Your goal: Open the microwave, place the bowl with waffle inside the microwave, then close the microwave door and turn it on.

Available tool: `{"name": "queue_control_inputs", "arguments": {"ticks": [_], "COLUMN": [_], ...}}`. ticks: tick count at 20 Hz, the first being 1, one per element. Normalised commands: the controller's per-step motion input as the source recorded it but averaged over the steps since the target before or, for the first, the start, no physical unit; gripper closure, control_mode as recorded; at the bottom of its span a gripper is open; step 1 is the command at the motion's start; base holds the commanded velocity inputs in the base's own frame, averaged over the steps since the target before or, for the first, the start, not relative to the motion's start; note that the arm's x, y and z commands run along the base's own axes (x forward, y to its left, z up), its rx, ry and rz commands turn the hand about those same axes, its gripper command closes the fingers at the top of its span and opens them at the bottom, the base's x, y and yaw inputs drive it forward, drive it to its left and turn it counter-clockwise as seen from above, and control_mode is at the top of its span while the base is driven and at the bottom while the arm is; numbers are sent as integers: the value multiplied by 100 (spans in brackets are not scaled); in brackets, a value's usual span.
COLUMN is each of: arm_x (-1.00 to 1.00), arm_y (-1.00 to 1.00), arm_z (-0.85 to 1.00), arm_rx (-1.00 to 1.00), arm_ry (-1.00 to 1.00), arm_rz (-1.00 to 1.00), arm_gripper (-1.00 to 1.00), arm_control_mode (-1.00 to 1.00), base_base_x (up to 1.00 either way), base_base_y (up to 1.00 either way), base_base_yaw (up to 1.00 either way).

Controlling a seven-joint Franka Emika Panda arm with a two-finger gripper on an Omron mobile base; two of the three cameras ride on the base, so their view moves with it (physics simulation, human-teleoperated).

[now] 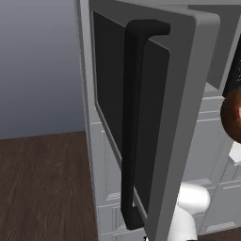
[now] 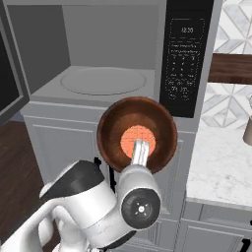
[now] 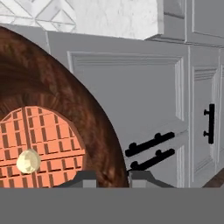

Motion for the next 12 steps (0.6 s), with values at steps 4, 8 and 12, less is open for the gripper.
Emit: {"name": "queue_control_inputs", "arguments": {"ticks": [4, 8, 12], "arm_x": [13, 51, 89], "arm_y": [100, 86, 58], "arm_z": [100, 100, 87], "arm_rx": [-10, -5, -8], "arm_ry": [-1, -2, 0], "arm_rz": [0, 1, 8], "arm_gripper": [100, 100, 100], "arm_control_mode": [-100, -100, -100], "base_base_x": [0, 0, 0], "base_base_y": [0, 0, 0], "base_base_yaw": [0, 0, 0]}}
